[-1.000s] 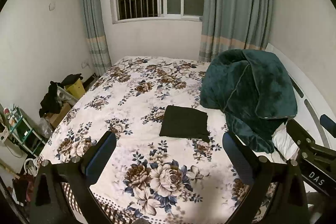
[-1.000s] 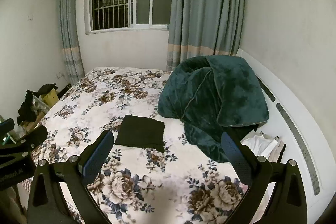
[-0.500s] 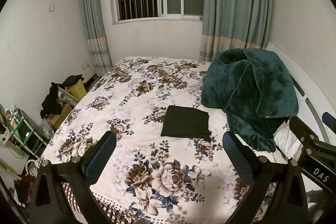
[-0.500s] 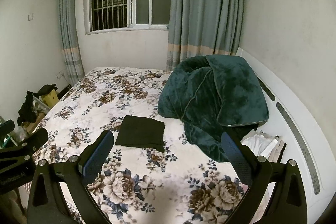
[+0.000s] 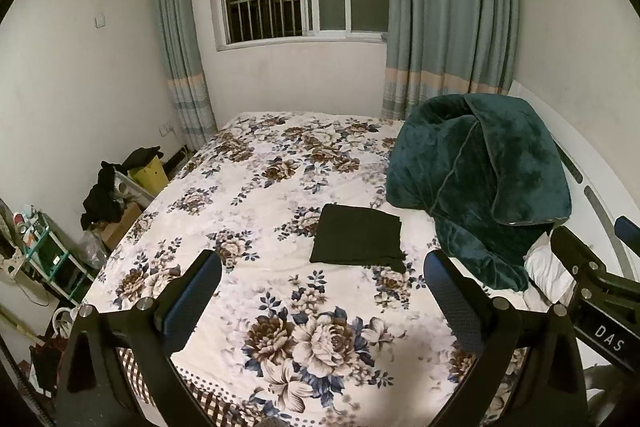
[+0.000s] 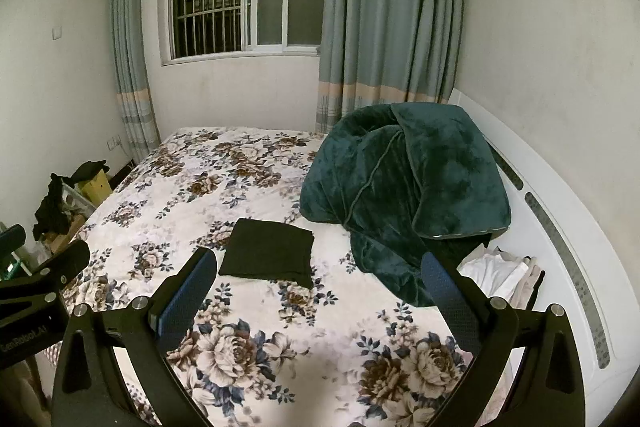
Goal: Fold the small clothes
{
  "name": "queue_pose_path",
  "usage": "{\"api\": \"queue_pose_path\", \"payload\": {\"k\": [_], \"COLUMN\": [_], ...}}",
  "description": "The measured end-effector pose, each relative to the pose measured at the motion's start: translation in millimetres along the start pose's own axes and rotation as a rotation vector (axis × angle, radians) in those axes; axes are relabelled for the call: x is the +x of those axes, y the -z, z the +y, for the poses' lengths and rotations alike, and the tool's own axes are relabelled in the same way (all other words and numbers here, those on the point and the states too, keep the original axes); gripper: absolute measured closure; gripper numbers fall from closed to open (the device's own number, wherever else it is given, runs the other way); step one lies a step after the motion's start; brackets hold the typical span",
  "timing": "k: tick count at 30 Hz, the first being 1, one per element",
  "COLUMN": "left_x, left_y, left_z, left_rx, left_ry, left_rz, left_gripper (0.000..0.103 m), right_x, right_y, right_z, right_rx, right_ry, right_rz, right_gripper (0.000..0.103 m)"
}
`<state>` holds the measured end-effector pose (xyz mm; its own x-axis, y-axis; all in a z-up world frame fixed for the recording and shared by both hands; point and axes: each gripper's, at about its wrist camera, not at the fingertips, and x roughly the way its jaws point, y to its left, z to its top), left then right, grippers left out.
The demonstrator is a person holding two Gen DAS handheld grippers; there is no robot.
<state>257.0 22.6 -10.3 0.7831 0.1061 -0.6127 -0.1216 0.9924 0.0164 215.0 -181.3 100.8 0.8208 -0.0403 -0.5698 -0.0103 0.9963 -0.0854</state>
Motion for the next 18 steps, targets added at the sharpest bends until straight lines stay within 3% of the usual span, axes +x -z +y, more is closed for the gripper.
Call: {"api": "queue_pose_path", "payload": {"k": [18], "left_x": [-1.9], "left_y": [-0.8], "left_z": [5.6], "left_rx": [-0.001], "left_ry": [0.007], "left_rz": [-0.005], "left_gripper": [0.000], "right_x": [-3.3], "right_y": [4.2], "right_z": [1.7], "right_rx": [0.010], "right_ry": [0.004], "right_rz": [0.000], "right_gripper": [0.000]}}
